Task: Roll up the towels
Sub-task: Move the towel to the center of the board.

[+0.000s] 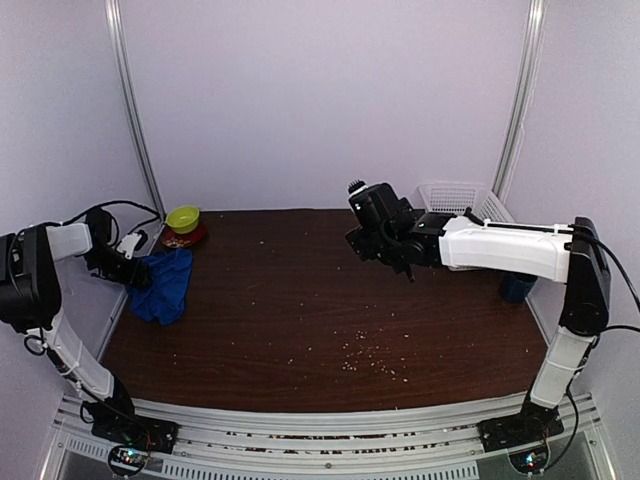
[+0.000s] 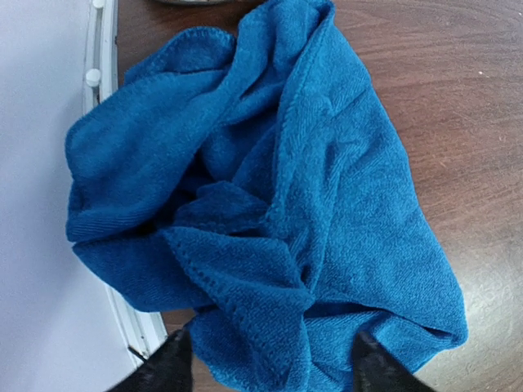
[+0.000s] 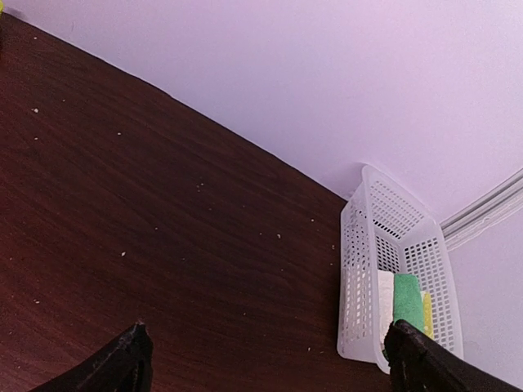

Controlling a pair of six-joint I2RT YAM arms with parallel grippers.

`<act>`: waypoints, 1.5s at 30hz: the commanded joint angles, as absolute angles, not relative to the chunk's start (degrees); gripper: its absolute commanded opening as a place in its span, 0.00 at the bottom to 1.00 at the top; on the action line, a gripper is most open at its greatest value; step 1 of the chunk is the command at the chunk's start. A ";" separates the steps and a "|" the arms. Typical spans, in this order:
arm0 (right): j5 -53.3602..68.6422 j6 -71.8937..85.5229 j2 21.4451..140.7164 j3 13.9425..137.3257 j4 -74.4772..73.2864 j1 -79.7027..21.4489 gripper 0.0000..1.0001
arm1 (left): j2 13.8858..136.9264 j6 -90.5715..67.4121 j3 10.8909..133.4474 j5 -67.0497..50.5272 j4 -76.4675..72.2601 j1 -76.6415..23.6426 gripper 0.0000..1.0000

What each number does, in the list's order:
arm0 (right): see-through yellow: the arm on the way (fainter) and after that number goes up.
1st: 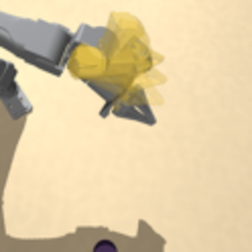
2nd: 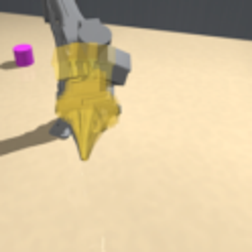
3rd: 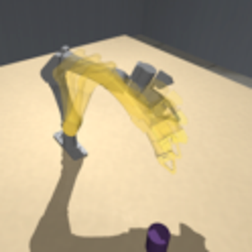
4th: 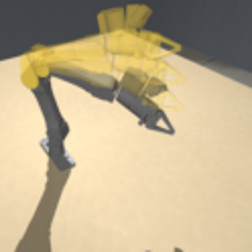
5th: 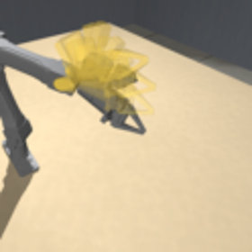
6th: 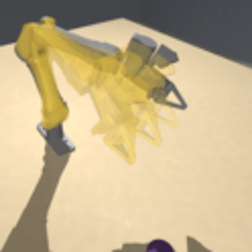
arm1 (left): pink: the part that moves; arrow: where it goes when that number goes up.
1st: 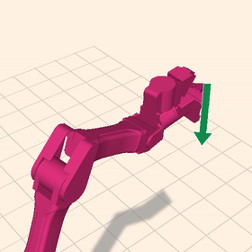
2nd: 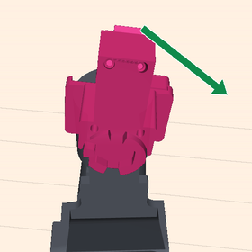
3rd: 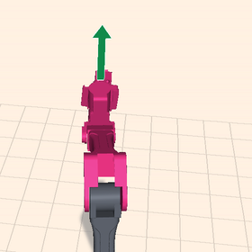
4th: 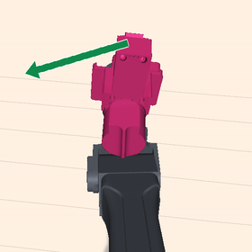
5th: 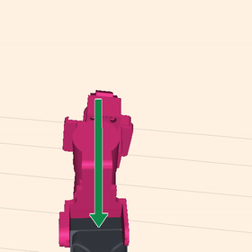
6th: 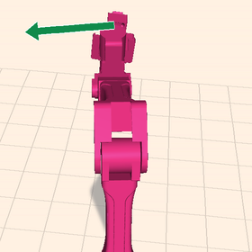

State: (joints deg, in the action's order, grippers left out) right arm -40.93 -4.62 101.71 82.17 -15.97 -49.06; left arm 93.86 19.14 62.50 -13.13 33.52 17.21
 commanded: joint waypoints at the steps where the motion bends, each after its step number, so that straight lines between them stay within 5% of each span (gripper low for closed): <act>1: -41.61 -2.23 100.78 81.40 -18.54 -52.03 1.00 | 96.21 19.52 64.44 -14.10 32.70 17.36 0.60; 14: -41.49 -1.15 97.59 78.27 -15.30 -58.25 1.00 | 97.14 19.62 62.41 -11.78 28.45 17.46 0.01; 19: -40.03 -0.61 98.05 77.78 -13.56 -58.95 1.00 | 94.30 21.06 63.02 -14.33 29.56 17.46 0.00; 25: -32.23 0.83 98.33 76.42 -8.35 -58.96 1.00 | 92.33 25.26 69.70 -30.44 42.90 14.84 0.00; 35: -9.48 1.44 96.86 66.48 17.58 -60.56 1.00 | 96.67 22.91 86.80 -56.20 58.55 -13.94 0.00; 45: -22.58 -1.02 107.88 68.73 31.41 -68.14 1.00 | 107.15 15.43 94.18 -67.11 52.25 -25.29 0.00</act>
State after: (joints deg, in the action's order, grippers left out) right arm -16.51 -1.10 103.72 67.31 23.94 -67.18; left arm 104.09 17.39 92.90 -60.25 53.52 -23.57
